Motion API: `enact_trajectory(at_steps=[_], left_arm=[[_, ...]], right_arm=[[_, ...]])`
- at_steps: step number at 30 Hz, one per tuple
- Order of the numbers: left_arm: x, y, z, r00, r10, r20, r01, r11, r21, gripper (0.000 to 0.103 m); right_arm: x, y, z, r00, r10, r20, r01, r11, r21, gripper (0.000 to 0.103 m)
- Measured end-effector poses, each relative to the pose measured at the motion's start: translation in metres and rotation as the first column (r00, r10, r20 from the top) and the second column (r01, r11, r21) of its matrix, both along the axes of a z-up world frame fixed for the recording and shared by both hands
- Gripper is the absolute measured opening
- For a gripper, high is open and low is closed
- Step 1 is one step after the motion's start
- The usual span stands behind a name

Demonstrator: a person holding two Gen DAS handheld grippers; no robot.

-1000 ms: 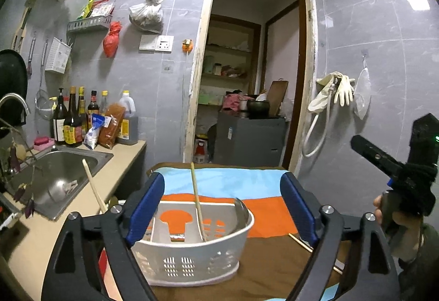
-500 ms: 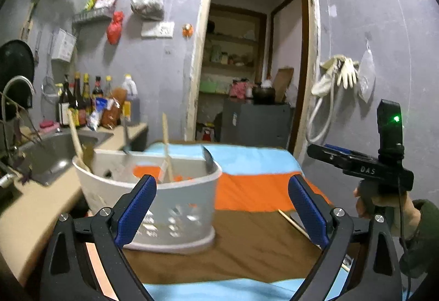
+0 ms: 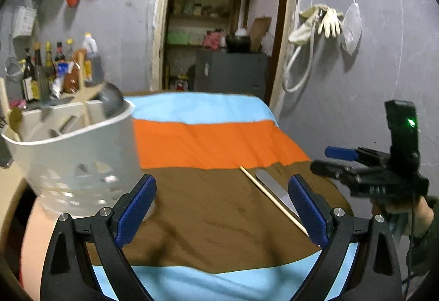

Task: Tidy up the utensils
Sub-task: 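Move both tools back above the chopstick and knife on the cloth, then close the left gripper on the wooden chopstick while the right gripper closes on the silver knife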

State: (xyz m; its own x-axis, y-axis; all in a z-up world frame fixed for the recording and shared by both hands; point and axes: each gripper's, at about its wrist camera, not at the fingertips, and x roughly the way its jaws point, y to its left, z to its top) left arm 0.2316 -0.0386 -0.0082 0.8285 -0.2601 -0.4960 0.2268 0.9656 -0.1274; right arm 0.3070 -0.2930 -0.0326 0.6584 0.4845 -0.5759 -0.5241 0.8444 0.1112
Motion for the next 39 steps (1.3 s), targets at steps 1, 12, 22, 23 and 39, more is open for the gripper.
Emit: enact_trajectory(at_steps=[1,12,22,23,39], left_arm=[[0.004,-0.002,-0.001,1.000,-0.008,-0.017,0.008,1.000,-0.001,0.094],[0.047,-0.012,-0.012,0.960,-0.123,-0.253,0.102,0.990,-0.094,0.061],[0.065,-0.015,-0.024,0.923,-0.157,-0.352,0.112,0.983,-0.144,0.043],[0.066,-0.015,-0.025,0.919,-0.160,-0.359,0.112,0.982,-0.152,0.042],[0.085,-0.032,-0.030,0.869,-0.231,-0.437,0.180,0.971,-0.155,0.034]], right_arm=[[-0.003,0.000,-0.001,1.000,0.001,-0.005,-0.001,1.000,-0.010,0.075],[-0.025,0.018,-0.021,0.992,0.058,-0.108,-0.070,0.991,-0.113,0.055],[-0.025,0.041,-0.032,0.989,0.070,-0.131,-0.096,0.975,-0.201,0.049],[-0.025,0.043,-0.032,0.989,0.070,-0.128,-0.096,0.973,-0.209,0.050],[-0.015,0.015,-0.033,0.997,-0.030,-0.075,0.013,0.976,-0.218,0.014]])
